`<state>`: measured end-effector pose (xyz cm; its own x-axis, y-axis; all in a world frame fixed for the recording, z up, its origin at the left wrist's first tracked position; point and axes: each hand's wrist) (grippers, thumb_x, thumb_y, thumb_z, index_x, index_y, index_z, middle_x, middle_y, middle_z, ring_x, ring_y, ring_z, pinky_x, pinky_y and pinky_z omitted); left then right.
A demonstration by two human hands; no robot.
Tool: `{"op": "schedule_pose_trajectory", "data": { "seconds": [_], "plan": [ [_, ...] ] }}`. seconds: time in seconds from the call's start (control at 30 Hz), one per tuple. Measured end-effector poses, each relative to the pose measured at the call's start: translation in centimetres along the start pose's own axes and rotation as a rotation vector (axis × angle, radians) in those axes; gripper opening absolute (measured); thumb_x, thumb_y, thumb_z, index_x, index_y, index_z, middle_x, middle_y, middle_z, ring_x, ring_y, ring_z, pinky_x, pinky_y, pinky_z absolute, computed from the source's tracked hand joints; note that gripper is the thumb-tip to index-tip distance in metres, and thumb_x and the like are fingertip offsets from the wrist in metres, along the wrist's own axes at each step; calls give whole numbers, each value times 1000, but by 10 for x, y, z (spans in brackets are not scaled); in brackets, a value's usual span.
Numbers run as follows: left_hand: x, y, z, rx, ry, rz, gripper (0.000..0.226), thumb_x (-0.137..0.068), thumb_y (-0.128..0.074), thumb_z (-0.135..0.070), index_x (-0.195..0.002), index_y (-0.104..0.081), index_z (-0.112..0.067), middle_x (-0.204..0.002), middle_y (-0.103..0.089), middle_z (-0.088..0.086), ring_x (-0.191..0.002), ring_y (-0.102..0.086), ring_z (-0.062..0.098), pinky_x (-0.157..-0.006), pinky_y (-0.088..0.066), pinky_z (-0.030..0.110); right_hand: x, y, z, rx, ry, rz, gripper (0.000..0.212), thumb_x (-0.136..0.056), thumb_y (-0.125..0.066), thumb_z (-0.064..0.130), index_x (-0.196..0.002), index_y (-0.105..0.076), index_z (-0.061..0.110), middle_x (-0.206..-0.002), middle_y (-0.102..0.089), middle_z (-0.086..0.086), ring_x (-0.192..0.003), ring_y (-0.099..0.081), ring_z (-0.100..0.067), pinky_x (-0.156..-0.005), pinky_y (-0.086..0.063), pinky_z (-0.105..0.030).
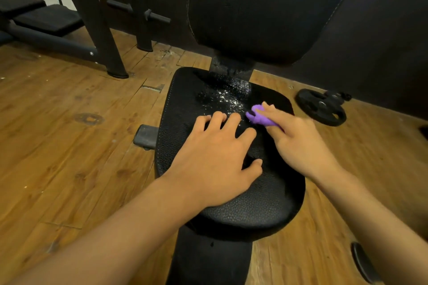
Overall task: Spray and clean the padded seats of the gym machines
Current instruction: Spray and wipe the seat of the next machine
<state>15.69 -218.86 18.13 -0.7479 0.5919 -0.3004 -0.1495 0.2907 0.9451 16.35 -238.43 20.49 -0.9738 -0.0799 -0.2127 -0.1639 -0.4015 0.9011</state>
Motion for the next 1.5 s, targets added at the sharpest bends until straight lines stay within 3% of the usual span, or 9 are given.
{"op": "schedule_pose_trajectory", "data": {
  "seconds": [0.07, 0.23, 0.43, 0.57, 0.8, 0.97, 1.23, 1.33, 1.5],
  "plan": [
    [2, 0, 1, 9, -6, -3, 62, -92, -24, -61, -130, -55, -25, -135, -53, 6, -123, -47, 27, -106, -37, 46, 29, 3, 6, 30, 16, 30, 52, -98, -52, 6, -145, -50, 29, -155, -40, 12, -145, -30, 1, -122, -22, -24],
    [3, -3, 1, 9, -3, -9, 61, -92, -27, -60, -128, -60, -24, -136, -56, 9, -126, -50, 29, -106, -39, 48, 68, 3, 14, 49, 12, 11, 57, -96, -57, 10, -147, -45, 32, -155, -37, 15, -144, -28, 5, -117, -17, -8],
    [1, -2, 1, 1, 11, -4, 65, -91, -25, -61, -132, -58, -23, -137, -54, 7, -124, -49, 28, -106, -38, 47, -13, -3, -6, 99, -109, -60, 55, -99, -50, -1, -147, -45, 26, -158, -37, -2, -146, -24, -7, -115, -15, -19],
    [0, -4, 1, 4, 15, -6, 64, -91, -25, -61, -132, -56, -24, -137, -53, 6, -123, -47, 27, -106, -37, 47, -69, -4, -19, 104, -148, -56, 48, -99, -47, 0, -134, -62, 30, -144, -56, -5, -140, -43, -23, -119, -28, -33],
    [-1, 0, 4, -5, 12, 30, 67, -91, -21, -63, -138, -50, -27, -140, -47, 3, -127, -42, 25, -107, -36, 46, -87, -1, -21, 7, -173, -75, 41, -103, -45, 7, -127, -66, 32, -132, -65, 8, -123, -57, -18, -97, -38, -20],
    [0, 2, 8, -4, -5, 46, 67, -92, -20, -60, -142, -49, -26, -146, -45, 3, -132, -41, 25, -110, -33, 45, 6, -4, -2, 22, -75, -122, 45, -99, -52, 5, -135, -61, 30, -143, -57, 6, -138, -44, -9, -119, -28, -23],
    [1, 3, 4, 0, 7, 71, 79, -87, -7, -59, -147, -46, -25, -151, -40, 5, -136, -38, 27, -113, -31, 47, 151, -13, 47, -115, -97, -129, 65, -92, -62, -2, -140, -51, 40, -152, -42, 21, -144, -28, 7, -120, -24, -21],
    [0, 3, 3, -14, 9, 75, 81, -85, -5, -60, -146, -46, -26, -148, -41, 4, -134, -39, 26, -111, -31, 47, 167, -25, 50, -112, -66, -169, 78, -86, -67, -11, -145, -47, 34, -156, -39, 15, -148, -24, 0, -120, -19, -18],
    [-1, 3, 2, -20, 10, 76, 71, -91, -14, -57, -144, -47, -23, -147, -43, 6, -132, -40, 28, -110, -32, 49, 122, -8, 41, -178, -102, -112, 59, -94, -58, -3, -143, -51, 31, -154, -40, 11, -146, -22, 3, -123, -20, -26]
  ]
}}
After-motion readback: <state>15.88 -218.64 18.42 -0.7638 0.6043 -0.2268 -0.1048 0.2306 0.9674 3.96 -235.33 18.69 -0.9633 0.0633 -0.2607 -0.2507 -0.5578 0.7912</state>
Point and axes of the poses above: each hand's wrist, its own x-axis away from the middle knuckle, its own y-axis out of the back of the hand, z = x × y
